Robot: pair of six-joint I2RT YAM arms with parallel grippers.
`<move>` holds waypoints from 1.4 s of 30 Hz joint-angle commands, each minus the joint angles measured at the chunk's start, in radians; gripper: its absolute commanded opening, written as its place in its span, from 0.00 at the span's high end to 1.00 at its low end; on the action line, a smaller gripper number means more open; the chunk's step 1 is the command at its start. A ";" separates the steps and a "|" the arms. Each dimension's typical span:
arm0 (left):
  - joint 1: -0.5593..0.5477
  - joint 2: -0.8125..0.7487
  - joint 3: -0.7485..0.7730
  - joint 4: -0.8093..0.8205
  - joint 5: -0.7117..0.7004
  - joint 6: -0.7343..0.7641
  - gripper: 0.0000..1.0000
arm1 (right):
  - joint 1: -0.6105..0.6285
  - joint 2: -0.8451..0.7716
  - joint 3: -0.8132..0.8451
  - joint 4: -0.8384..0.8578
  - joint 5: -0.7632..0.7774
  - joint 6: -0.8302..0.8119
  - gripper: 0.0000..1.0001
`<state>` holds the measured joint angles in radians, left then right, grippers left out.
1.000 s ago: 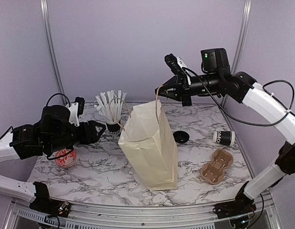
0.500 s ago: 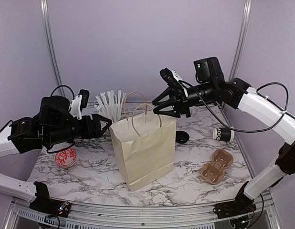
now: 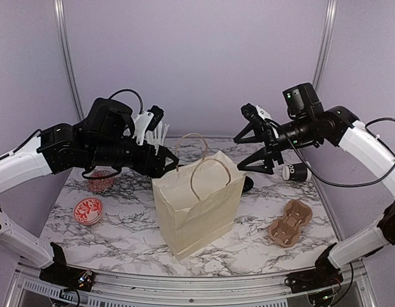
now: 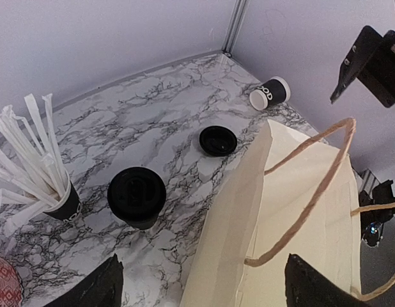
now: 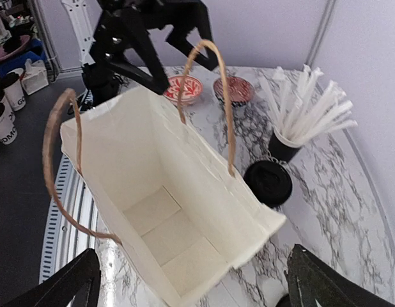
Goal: Pack the takeout coffee
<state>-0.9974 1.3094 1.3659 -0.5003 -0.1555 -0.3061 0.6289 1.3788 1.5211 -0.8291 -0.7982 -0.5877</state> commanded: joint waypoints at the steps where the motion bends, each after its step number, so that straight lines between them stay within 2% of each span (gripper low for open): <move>1: 0.002 0.011 0.025 -0.088 0.086 0.089 0.12 | -0.139 -0.085 -0.100 -0.153 0.084 -0.056 0.01; 6: 0.002 0.055 0.037 -0.114 0.119 0.102 0.22 | -0.258 -0.143 -0.297 -0.232 0.276 -0.121 0.02; 10: 0.002 0.105 0.075 -0.149 0.137 0.123 0.34 | -0.369 -0.149 -0.401 -0.238 0.391 -0.140 0.12; 16: 0.002 0.150 0.105 -0.184 0.138 0.146 0.55 | -0.406 -0.121 -0.485 -0.229 0.587 -0.183 0.38; 18: 0.002 0.160 0.114 -0.192 0.150 0.151 0.64 | -0.407 -0.124 -0.505 -0.231 0.636 -0.227 0.41; 23: 0.003 0.178 0.131 -0.213 0.151 0.155 0.79 | -0.409 -0.104 -0.569 -0.235 0.762 -0.327 0.49; 27: 0.003 0.182 0.133 -0.217 0.151 0.161 0.88 | -0.411 -0.087 -0.603 -0.247 0.758 -0.384 0.63; 31: 0.004 0.183 0.134 -0.217 0.142 0.164 1.00 | -0.402 -0.081 -0.592 -0.274 0.681 -0.420 0.65; 36: 0.008 0.189 0.127 -0.217 0.133 0.173 1.00 | -0.308 -0.095 -0.633 -0.299 0.602 -0.471 0.67; 39: 0.012 0.187 0.130 -0.217 0.132 0.180 1.00 | -0.231 -0.069 -0.684 -0.247 0.618 -0.462 0.76; 42: 0.020 0.172 0.131 -0.219 0.149 0.201 1.00 | -0.219 -0.007 -0.684 -0.190 0.611 -0.453 0.78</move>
<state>-0.9909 1.4860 1.4754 -0.6861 -0.0158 -0.1390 0.3901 1.3140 0.8383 -1.0840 -0.1604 -1.0298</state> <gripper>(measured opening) 0.010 0.231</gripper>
